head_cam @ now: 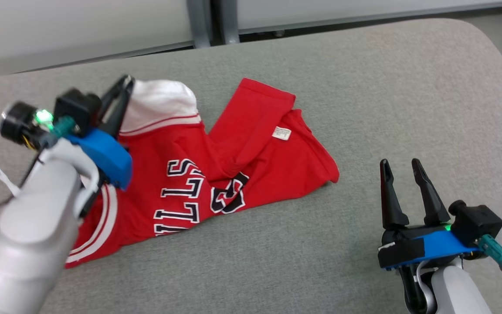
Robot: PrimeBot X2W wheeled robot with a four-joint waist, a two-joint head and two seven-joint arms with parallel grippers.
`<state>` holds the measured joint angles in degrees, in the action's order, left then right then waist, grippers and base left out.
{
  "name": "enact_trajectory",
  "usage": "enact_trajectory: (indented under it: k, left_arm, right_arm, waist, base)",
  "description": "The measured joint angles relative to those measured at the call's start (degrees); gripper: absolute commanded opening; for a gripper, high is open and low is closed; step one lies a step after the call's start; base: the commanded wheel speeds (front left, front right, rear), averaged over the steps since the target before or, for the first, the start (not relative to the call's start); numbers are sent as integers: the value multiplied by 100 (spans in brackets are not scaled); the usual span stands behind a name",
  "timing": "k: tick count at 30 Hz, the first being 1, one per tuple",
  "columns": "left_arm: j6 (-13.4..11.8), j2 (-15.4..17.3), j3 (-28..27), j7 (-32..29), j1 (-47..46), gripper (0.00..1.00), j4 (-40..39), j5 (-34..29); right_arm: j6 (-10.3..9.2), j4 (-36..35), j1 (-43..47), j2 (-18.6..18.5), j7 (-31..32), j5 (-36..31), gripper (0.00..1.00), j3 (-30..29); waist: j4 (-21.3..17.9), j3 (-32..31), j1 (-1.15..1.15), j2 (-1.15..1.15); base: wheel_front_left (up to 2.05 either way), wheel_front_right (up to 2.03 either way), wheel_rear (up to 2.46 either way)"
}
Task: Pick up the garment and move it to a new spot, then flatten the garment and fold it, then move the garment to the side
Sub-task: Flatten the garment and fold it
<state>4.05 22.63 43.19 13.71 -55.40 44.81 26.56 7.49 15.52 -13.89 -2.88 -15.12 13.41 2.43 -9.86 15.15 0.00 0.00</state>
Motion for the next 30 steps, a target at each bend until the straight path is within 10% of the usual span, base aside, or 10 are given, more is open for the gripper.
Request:
enact_trajectory:
  k: [14, 30]
  left_arm:
    - [-980, 103, -29, 85, 3194, 0, -2248, 710]
    - [-1659, 299, -177, 34, 5129, 0, -2865, 1377]
  right_arm:
    - [1, 60, 416, 0, 0, -110, 100, -81]
    - [1, 71, 576, 4, 0, -163, 100, -116]
  waist:
    - [892, -665, -1, 0]
    - [1478, -860, -1, 0]
  base:
    - [0, 0, 0]
    - [0, 0, 0]
